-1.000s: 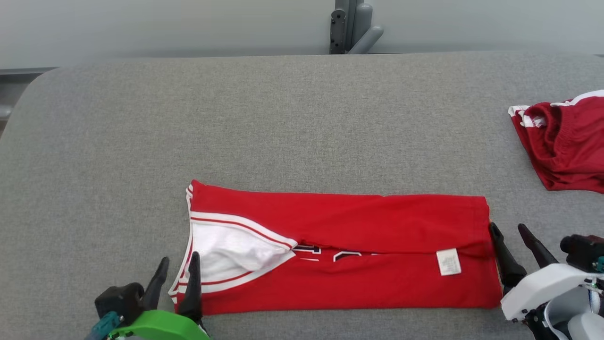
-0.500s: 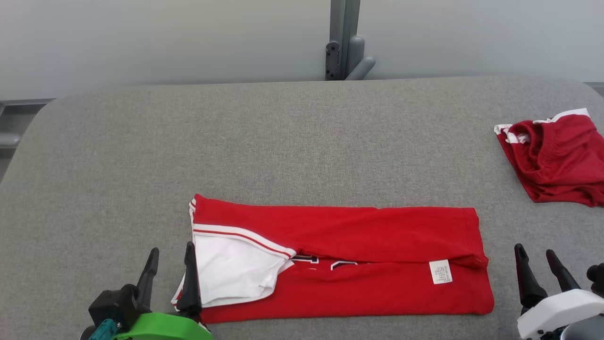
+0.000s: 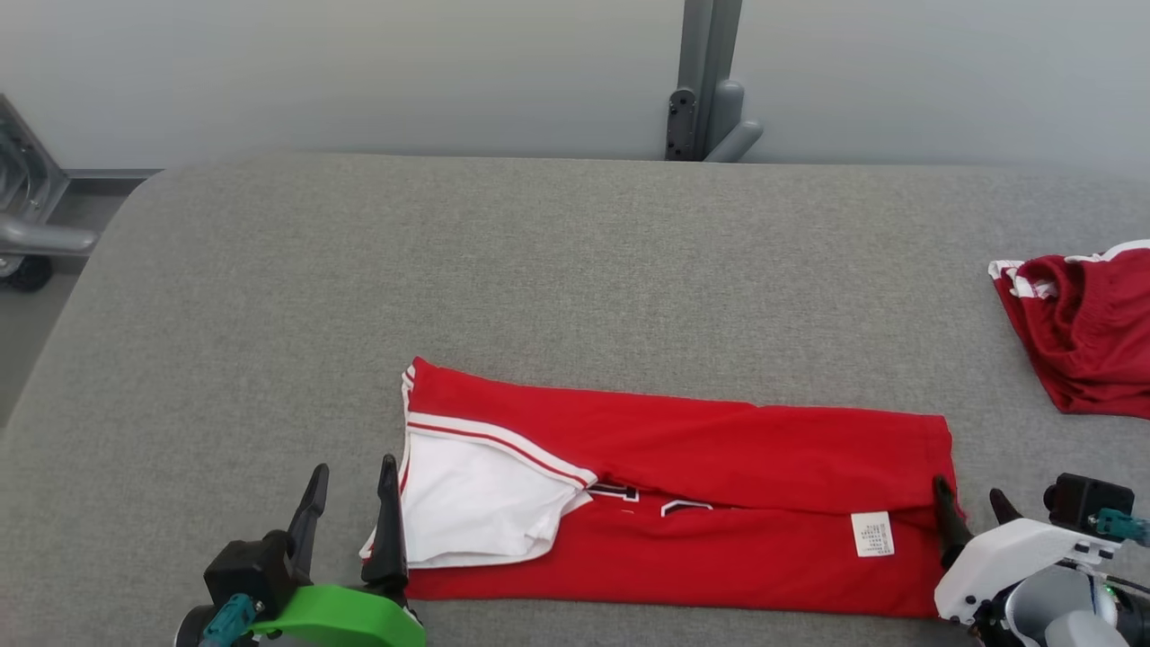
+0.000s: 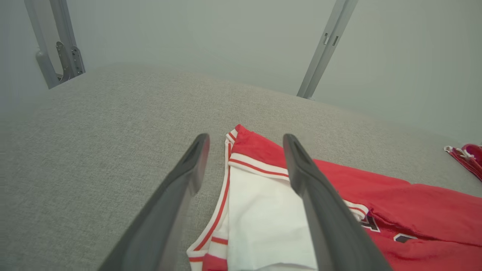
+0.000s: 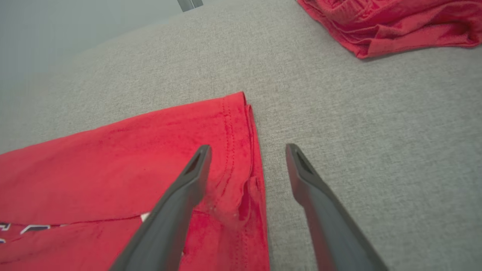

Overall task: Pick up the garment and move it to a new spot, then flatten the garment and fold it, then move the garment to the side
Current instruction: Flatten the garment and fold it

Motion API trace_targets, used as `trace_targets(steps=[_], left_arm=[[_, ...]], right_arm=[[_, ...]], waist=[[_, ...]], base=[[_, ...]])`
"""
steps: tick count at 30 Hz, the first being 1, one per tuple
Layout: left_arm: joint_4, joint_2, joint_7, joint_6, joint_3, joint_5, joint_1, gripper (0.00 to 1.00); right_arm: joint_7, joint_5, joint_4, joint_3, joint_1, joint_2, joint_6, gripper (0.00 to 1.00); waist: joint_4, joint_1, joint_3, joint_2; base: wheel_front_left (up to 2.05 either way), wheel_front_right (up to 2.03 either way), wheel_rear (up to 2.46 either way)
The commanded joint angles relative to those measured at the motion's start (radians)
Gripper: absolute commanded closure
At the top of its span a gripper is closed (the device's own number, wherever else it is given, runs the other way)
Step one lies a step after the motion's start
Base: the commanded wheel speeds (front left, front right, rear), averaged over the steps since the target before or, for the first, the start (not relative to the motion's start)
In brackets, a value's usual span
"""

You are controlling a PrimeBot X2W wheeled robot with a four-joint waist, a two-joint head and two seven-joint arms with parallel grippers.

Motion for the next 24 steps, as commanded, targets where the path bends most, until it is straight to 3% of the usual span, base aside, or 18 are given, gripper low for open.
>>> trace_targets(steps=[1, 11, 13, 14, 15, 18, 19, 24], left_arm=[[0.003, -0.001, -0.004, -0.005, 0.001, 0.005, -0.017, 0.00], [0.023, -0.005, -0.008, -0.013, 0.007, 0.006, 0.006, 0.00], [0.024, -0.004, -0.008, -0.014, 0.008, 0.007, 0.010, 0.00], [0.024, -0.004, -0.008, -0.014, 0.008, 0.007, 0.010, 0.00], [0.025, -0.004, -0.008, -0.013, 0.009, 0.007, 0.011, 0.00], [0.027, -0.001, -0.009, -0.013, 0.009, 0.007, 0.015, 0.00], [0.028, 0.000, -0.009, -0.013, 0.008, 0.008, 0.016, 0.00], [0.030, 0.002, -0.009, -0.012, 0.007, 0.005, 0.020, 0.00]], right_arm=[[-0.006, -0.012, 0.027, -0.008, -0.013, 0.005, 0.000, 0.00], [-0.057, -0.004, 0.178, 0.016, 0.005, 0.029, 0.000, 0.00], [-0.061, 0.002, 0.192, 0.033, 0.007, 0.033, 0.000, 0.51], [-0.061, 0.002, 0.192, 0.033, 0.007, 0.033, 0.000, 0.51], [-0.064, 0.006, 0.199, 0.040, 0.005, 0.034, 0.000, 0.65], [-0.071, 0.016, 0.215, 0.054, -0.012, 0.035, 0.000, 0.96], [-0.076, 0.018, 0.219, 0.056, -0.019, 0.034, 0.000, 1.00], [-0.095, 0.055, 0.207, 0.075, -0.048, 0.016, 0.000, 1.00]], waist=[[0.021, 0.0001, 0.001, 0.0000], [0.045, 0.0001, -0.014, 0.0000], [0.044, 0.0001, -0.017, 0.0000], [0.044, 0.0001, -0.017, 0.0000], [0.043, 0.0001, -0.018, 0.0000], [0.038, 0.0001, -0.021, 0.0000], [0.037, 0.0001, -0.021, 0.0000], [0.026, 0.0001, -0.025, 0.0000]], base=[[0.00, 0.00, 0.00], [0.00, 0.00, 0.00], [0.00, 0.00, 0.00], [0.00, 0.00, 0.00], [0.00, 0.00, 0.00], [0.00, 0.00, 0.00], [0.00, 0.00, 0.00], [0.00, 0.00, 0.00]])
